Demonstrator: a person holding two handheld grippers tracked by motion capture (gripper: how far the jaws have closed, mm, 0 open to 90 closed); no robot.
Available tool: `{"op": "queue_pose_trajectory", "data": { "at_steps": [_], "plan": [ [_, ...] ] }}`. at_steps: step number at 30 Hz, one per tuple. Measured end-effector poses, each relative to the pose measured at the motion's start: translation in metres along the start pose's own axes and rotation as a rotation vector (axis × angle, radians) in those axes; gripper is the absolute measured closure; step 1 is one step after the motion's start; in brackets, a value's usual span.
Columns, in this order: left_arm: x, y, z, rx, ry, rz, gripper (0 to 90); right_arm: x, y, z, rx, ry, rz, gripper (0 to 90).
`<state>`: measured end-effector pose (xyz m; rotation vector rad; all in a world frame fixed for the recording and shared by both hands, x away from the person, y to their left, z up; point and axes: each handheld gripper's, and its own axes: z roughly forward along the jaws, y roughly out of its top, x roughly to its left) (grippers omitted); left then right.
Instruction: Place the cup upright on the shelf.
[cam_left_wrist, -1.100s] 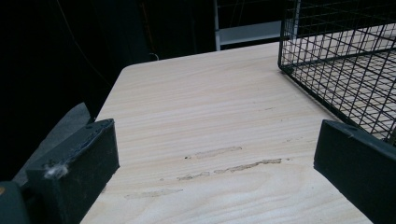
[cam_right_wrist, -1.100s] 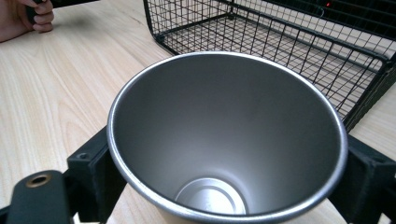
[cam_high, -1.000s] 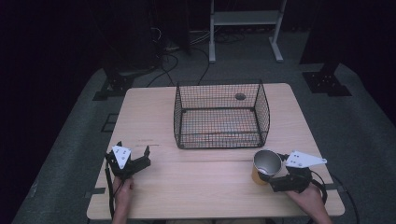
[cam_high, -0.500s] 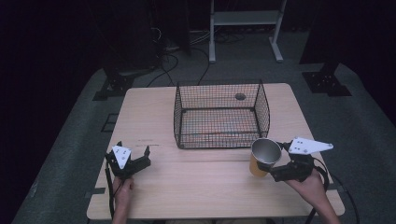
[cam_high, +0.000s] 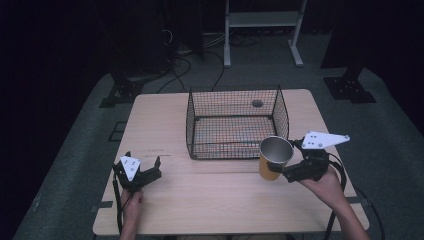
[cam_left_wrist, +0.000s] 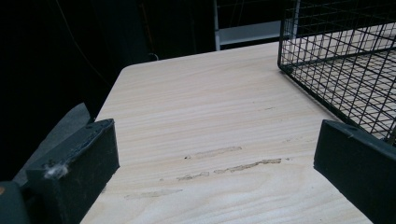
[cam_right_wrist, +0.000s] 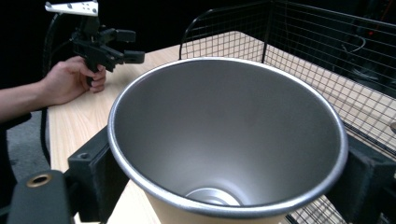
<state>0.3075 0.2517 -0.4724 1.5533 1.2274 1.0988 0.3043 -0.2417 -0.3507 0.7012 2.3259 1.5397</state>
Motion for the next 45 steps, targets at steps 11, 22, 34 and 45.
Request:
{"op": "queue_pose_trajectory", "data": {
  "at_steps": [11, 22, 34, 45],
  "plan": [
    [0.0, 0.0, 0.0, -0.001, -0.001, 0.002, 0.0, -0.009, 0.024, 0.008, 0.009, 0.004, -0.001, 12.2],
    [0.0, 0.0, 0.0, 0.001, -0.001, 0.003, 0.0, -0.018, 0.05, 0.016, 0.005, 0.012, -0.002, 12.2],
    [0.0, 0.0, 0.0, -0.001, -0.001, 0.002, 0.0, -0.033, 0.073, 0.038, 0.024, 0.018, 0.004, 12.2],
    [0.0, 0.0, 0.0, -0.001, -0.002, 0.001, 0.0, -0.043, 0.093, 0.055, 0.03, 0.025, 0.004, 12.2]
  ]
}}
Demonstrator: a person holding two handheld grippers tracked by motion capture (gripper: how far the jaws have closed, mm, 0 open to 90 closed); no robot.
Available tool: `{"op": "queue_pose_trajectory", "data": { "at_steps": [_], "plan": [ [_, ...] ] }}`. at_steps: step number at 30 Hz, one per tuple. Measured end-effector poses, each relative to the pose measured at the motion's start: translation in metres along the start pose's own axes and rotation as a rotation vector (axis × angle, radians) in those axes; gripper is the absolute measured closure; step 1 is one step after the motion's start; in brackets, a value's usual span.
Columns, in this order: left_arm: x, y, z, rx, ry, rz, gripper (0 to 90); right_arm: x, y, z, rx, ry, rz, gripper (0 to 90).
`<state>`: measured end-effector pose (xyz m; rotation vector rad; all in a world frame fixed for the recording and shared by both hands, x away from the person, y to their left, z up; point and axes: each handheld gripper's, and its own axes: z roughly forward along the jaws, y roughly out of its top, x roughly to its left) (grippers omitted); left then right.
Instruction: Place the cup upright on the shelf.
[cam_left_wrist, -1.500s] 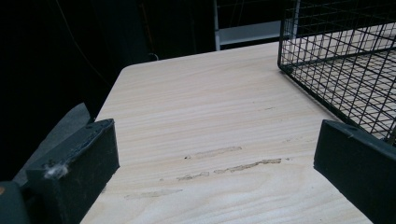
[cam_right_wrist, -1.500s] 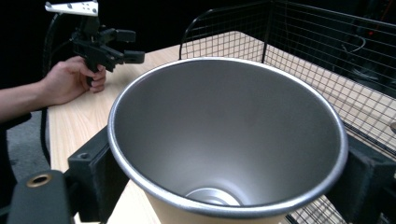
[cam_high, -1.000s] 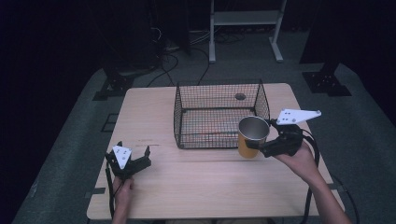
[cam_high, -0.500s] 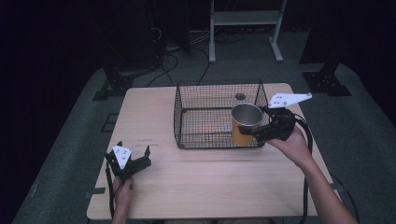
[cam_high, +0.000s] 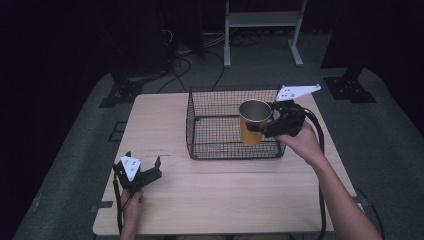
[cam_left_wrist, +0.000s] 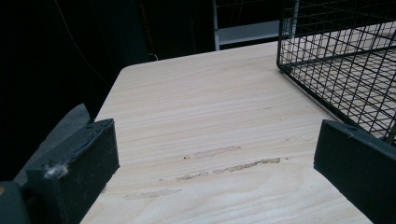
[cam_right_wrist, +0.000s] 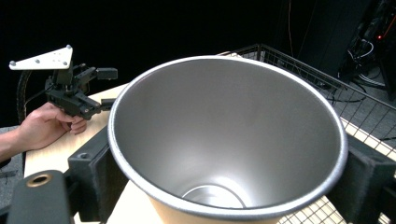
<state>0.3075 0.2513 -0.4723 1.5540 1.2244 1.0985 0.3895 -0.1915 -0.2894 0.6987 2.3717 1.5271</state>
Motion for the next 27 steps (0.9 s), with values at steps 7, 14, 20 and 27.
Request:
{"op": "queue_pose_trajectory", "data": {
  "at_steps": [7, 14, 20, 27],
  "plan": [
    [0.0, 0.0, 0.0, 0.0, 0.0, 0.0, 0.0, -0.009, 0.005, 0.011, 0.003, 0.004, 0.012, 12.2],
    [0.0, 0.0, 0.0, 0.001, 0.001, -0.002, 0.0, -0.022, 0.007, 0.022, 0.013, -0.002, 0.029, 12.2],
    [0.0, 0.0, 0.0, 0.0, 0.001, -0.004, 0.0, -0.036, 0.005, 0.033, 0.021, -0.002, 0.057, 12.2],
    [0.0, 0.0, 0.0, 0.001, 0.0, -0.004, 0.0, -0.051, 0.003, 0.048, 0.023, -0.001, 0.093, 12.2]
  ]
}}
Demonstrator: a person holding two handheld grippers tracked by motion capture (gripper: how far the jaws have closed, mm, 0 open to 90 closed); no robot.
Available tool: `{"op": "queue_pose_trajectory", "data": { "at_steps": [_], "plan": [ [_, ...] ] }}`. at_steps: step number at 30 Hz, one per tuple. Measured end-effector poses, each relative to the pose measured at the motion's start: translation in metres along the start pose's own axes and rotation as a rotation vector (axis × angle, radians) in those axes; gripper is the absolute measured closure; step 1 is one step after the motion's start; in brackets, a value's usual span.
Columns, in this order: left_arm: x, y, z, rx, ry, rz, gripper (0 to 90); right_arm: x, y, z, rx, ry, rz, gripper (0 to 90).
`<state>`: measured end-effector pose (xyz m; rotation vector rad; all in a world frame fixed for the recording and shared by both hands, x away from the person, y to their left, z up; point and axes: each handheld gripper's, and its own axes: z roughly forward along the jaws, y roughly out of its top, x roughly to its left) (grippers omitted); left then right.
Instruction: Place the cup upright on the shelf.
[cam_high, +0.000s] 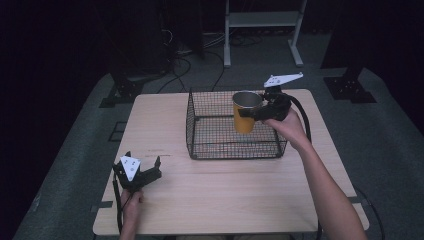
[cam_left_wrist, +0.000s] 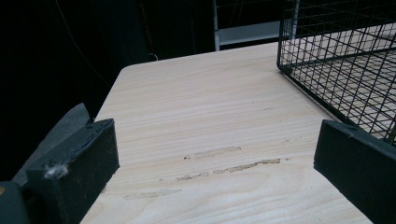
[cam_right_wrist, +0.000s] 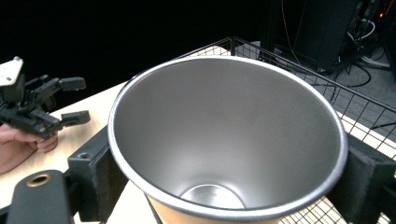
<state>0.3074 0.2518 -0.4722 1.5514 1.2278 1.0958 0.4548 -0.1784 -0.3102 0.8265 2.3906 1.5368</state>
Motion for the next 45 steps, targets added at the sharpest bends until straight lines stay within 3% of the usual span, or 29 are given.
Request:
{"op": "queue_pose_trajectory", "data": {
  "at_steps": [7, 19, 31, 45],
  "plan": [
    [0.0, 0.0, 0.0, 0.001, 0.0, -0.001, 0.0, -0.012, -0.004, 0.02, 0.015, 0.008, 0.023, 12.2],
    [0.0, 0.0, 0.0, -0.001, -0.001, -0.002, 0.0, -0.02, -0.004, 0.054, 0.045, 0.021, 0.032, 12.2],
    [0.0, 0.0, 0.0, -0.001, -0.002, -0.001, 0.0, -0.03, -0.014, 0.084, 0.127, 0.009, 0.032, 12.2],
    [0.0, 0.0, 0.0, 0.0, -0.003, 0.0, 0.0, -0.033, -0.021, 0.104, 0.206, -0.035, -0.013, 12.1]
  ]
}}
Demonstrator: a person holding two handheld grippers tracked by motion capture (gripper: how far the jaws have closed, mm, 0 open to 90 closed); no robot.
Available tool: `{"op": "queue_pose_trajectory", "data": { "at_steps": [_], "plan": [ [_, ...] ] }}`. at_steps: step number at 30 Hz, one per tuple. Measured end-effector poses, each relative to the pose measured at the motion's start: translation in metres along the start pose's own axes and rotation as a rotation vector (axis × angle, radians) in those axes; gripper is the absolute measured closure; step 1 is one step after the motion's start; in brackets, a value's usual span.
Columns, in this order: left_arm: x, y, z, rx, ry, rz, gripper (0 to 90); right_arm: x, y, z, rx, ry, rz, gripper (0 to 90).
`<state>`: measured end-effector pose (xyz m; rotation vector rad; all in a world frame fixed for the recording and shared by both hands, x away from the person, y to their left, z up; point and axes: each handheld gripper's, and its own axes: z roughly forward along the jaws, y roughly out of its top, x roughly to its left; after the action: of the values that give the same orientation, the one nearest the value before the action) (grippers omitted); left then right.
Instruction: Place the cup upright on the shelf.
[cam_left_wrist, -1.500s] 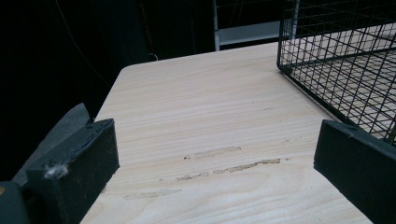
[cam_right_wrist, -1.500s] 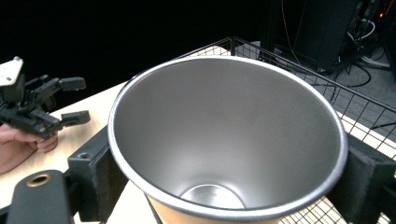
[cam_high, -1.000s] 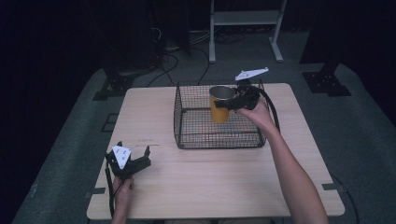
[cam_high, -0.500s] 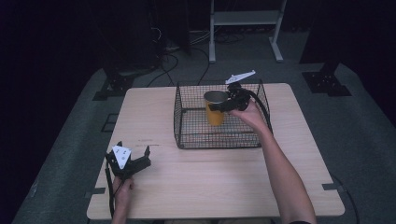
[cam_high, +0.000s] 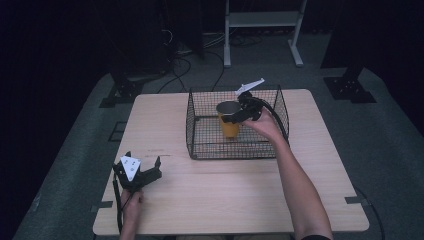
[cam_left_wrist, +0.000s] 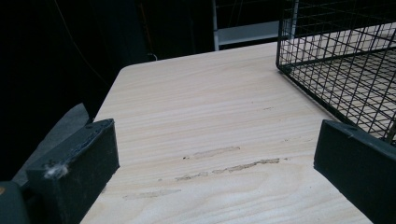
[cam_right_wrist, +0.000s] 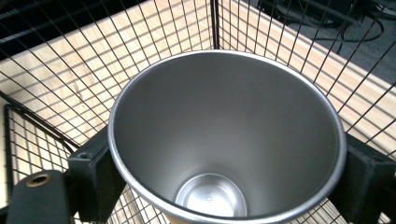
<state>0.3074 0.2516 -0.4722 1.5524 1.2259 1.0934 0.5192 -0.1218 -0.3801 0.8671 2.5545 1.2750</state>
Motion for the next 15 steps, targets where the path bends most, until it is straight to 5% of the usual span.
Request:
{"op": "queue_pose_trajectory", "data": {
  "at_steps": [15],
  "plan": [
    [-0.0001, 0.0, 0.0, 0.0, -0.001, 0.001, 0.0, -0.0075, -0.0082, 0.0099, 0.041, -0.031, 0.004, 12.1]
  ]
}}
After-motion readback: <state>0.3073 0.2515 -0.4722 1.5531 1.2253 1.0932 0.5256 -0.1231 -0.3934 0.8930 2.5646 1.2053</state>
